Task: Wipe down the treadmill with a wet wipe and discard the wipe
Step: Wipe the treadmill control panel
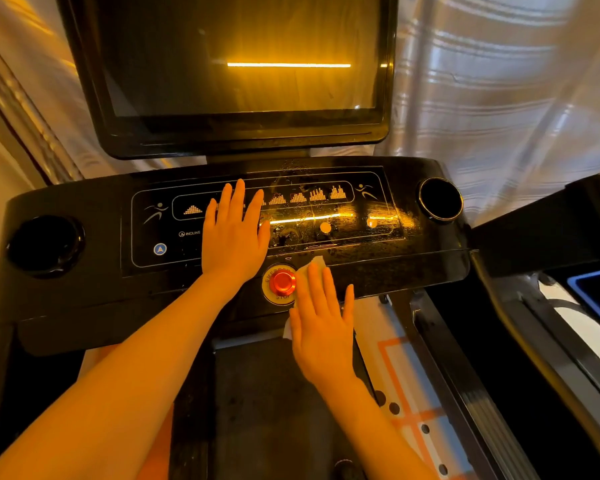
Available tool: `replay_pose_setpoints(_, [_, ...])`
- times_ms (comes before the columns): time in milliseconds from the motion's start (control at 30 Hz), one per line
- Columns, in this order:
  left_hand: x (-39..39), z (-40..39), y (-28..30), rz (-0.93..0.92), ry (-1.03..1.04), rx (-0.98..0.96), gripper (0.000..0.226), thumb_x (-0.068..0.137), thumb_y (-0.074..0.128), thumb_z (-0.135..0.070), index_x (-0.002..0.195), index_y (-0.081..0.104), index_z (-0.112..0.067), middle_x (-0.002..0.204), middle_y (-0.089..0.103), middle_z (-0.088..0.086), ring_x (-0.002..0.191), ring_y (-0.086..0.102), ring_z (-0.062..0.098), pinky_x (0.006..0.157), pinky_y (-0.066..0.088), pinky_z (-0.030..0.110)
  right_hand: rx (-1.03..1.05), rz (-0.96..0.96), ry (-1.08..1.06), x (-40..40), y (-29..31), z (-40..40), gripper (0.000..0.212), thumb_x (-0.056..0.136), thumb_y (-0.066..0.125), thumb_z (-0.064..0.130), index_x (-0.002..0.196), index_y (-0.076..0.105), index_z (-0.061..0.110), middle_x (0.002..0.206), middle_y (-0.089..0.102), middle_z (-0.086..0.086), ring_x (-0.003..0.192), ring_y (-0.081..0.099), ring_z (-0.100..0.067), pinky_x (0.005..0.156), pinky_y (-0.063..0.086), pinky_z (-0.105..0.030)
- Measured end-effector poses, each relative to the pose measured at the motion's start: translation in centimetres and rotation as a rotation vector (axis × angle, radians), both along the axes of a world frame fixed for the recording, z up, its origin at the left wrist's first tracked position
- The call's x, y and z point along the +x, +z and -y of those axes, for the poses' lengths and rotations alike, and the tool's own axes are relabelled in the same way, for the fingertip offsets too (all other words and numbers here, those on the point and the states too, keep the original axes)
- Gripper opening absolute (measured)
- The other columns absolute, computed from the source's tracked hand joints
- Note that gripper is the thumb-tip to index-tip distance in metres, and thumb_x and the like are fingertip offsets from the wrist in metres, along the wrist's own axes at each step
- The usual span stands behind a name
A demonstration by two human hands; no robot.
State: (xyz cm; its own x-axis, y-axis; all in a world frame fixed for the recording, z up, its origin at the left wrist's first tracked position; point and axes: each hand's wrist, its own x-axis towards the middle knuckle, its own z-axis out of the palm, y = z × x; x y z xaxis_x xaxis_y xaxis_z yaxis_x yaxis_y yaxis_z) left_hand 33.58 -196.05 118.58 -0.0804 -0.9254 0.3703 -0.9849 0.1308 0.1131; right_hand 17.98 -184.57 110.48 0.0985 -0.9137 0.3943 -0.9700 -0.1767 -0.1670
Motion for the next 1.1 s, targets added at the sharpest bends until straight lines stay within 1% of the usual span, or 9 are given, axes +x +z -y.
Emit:
replay_pose_setpoints(100, [-0.1,0.0,0.0,-0.002,-0.003,0.006,0.057,0.103,0.036,-0.041,0.154,0.025,-0.02,0.163,0.014,0.013,0.151,0.008,0.031,0.121,0.011,0.047,-0.002,-0.018,0.001,-0.7,-0.1,0.1,0.057,0.103,0.024,0.038,0.156,0.023,0.018,0.163,0.018,-0.008,0.152,0.009,-0.026,0.119,0.004,-0.053])
replay_pose_setpoints(200, [0.0,0.0,0.0,-0.008,-0.008,0.01,0.056,0.103,0.037,-0.041,0.154,0.025,-0.02,0.163,0.014,0.013,0.151,0.007,0.031,0.121,0.011,0.048,0.009,0.034,-0.114,-1.9,-0.3,0.3,0.056,0.104,0.017,0.04,0.154,0.024,0.014,0.16,0.027,-0.012,0.149,0.014,-0.027,0.118,0.009,-0.051])
replay_pose_setpoints(300, [0.1,0.1,-0.1,-0.002,-0.007,0.012,0.057,0.103,0.037,-0.041,0.154,0.024,-0.021,0.163,0.013,0.012,0.151,0.007,0.031,0.121,0.011,0.048,0.004,0.032,-0.177,-3.0,0.1,1.2,0.057,0.101,0.024,0.038,0.152,0.025,0.011,0.157,0.032,-0.015,0.147,0.019,-0.028,0.117,0.009,-0.05])
replay_pose_setpoints(400, [0.1,0.3,-0.3,0.007,-0.005,0.01,0.057,0.103,0.037,-0.042,0.155,0.023,-0.021,0.163,0.012,0.012,0.151,0.007,0.031,0.121,0.012,0.049,0.024,0.021,-0.11,-3.2,1.1,2.3,0.059,0.102,0.024,0.039,0.155,0.02,0.014,0.161,0.023,-0.011,0.149,0.015,-0.028,0.119,0.0,-0.047])
replay_pose_setpoints(533, [0.1,0.3,-0.4,0.001,-0.006,0.004,0.058,0.102,0.037,-0.041,0.155,0.023,-0.021,0.163,0.013,0.012,0.151,0.007,0.031,0.121,0.012,0.049,0.054,-0.018,0.075,-3.7,3.3,5.3,0.06,0.103,0.011,0.045,0.157,0.012,0.018,0.164,0.009,-0.006,0.152,0.005,-0.025,0.121,0.0,-0.05])
replay_pose_setpoints(633, [0.0,0.2,-0.3,0.002,-0.004,0.011,0.058,0.103,0.034,-0.042,0.155,0.021,-0.022,0.163,0.011,0.012,0.151,0.005,0.03,0.121,0.011,0.048,0.088,-0.015,0.081,-4.2,5.0,8.6,0.065,0.1,0.007,0.048,0.157,0.005,0.018,0.165,0.0,-0.003,0.152,-0.004,-0.022,0.121,-0.003,-0.048])
replay_pose_setpoints(833, [0.0,0.2,-0.3,-0.012,-0.005,0.002,0.057,0.102,0.036,-0.04,0.154,0.025,-0.021,0.163,0.014,0.013,0.151,0.008,0.031,0.121,0.013,0.049,0.095,-0.008,-0.016,-3.8,6.6,12.0,0.063,0.104,0.019,0.041,0.158,0.007,0.012,0.166,0.002,-0.009,0.152,-0.002,-0.024,0.12,-0.002,-0.046])
replay_pose_setpoints(933, [0.0,0.1,-0.3,-0.005,-0.001,0.002,0.057,0.101,0.034,-0.041,0.154,0.025,-0.021,0.163,0.014,0.012,0.151,0.009,0.03,0.121,0.013,0.048,0.087,-0.02,0.053,-3.4,6.2,10.2,0.068,0.099,0.011,0.046,0.158,0.009,0.012,0.165,0.003,-0.009,0.152,-0.001,-0.024,0.12,-0.001,-0.045])
replay_pose_setpoints(1100, [0.0,0.1,-0.3,0.0,-0.002,-0.011,0.058,0.099,0.03,-0.042,0.153,0.028,-0.02,0.162,0.017,0.013,0.15,0.012,0.031,0.12,0.014,0.048,0.106,-0.098,0.155,-2.9,4.5,7.2,0.066,0.1,0.014,0.045,0.158,0.01,0.013,0.165,0.004,-0.008,0.152,0.0,-0.025,0.122,0.006,-0.048])
